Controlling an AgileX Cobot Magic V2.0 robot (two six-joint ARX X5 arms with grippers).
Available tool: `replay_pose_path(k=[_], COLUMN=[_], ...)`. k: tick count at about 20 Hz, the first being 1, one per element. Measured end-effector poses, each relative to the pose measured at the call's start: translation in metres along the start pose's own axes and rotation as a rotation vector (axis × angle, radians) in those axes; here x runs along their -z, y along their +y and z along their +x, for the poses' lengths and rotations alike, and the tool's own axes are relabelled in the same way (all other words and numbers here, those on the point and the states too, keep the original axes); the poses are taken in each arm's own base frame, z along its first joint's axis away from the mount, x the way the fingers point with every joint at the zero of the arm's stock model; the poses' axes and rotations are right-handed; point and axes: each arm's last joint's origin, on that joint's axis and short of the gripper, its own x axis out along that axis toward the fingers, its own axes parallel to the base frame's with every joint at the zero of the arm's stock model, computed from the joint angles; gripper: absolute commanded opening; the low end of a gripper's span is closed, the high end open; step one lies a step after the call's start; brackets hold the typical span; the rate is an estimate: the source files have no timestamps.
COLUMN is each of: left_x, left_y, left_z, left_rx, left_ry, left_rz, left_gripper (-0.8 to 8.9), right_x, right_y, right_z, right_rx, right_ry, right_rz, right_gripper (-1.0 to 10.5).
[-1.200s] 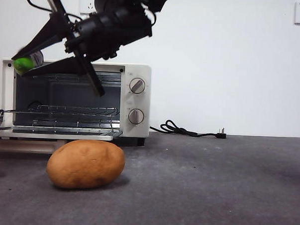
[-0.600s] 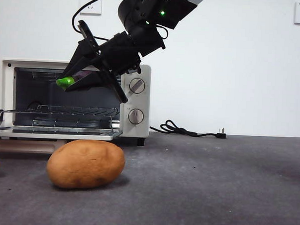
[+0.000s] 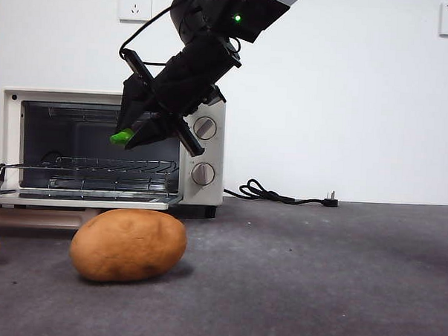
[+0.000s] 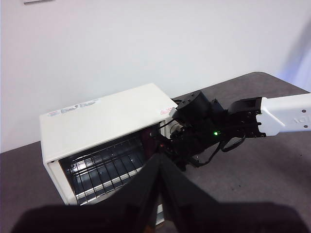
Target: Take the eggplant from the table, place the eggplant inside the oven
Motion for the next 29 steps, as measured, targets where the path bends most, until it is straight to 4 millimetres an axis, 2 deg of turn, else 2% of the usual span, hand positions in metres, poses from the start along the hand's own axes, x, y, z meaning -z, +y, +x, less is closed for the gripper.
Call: replay_pose_path(k=[3, 5, 7, 17, 29], left_x=[0.001, 0.002, 0.002, 0.005, 0.005], left_y=[0.0, 0.0, 0.0, -0.001, -0.001], left_z=[0.0, 0.0, 0.0, -0.001, -0.001], left_rx=[0.001, 0.002, 0.003, 0.006, 0.007], left_ry=[0.005, 0.018, 0.024, 0.049, 0.049], left_rz=[-0.001, -0.005, -0.006, -0.013, -0.006], left_gripper=[-0.05, -0.05, -0.05, -0.05, -0.05], right_x=[-0.001, -0.002, -0.003, -0.005, 0.006], right_y=[-0.001, 0.0, 0.003, 0.006, 0.012], right_z=[0.004, 0.004, 0.004, 0.004, 0.006], right_rx=[-0.001, -0.008, -0.027, -0.049, -0.085], right_ry=[-0.037, -0.067, -0.085, -0.111, -0.059], right_rz=[-0.022, -0.036, -0.057, -0.129, -0.17], right_gripper=[0.5, 2.3, 2.9, 2.9, 2.9])
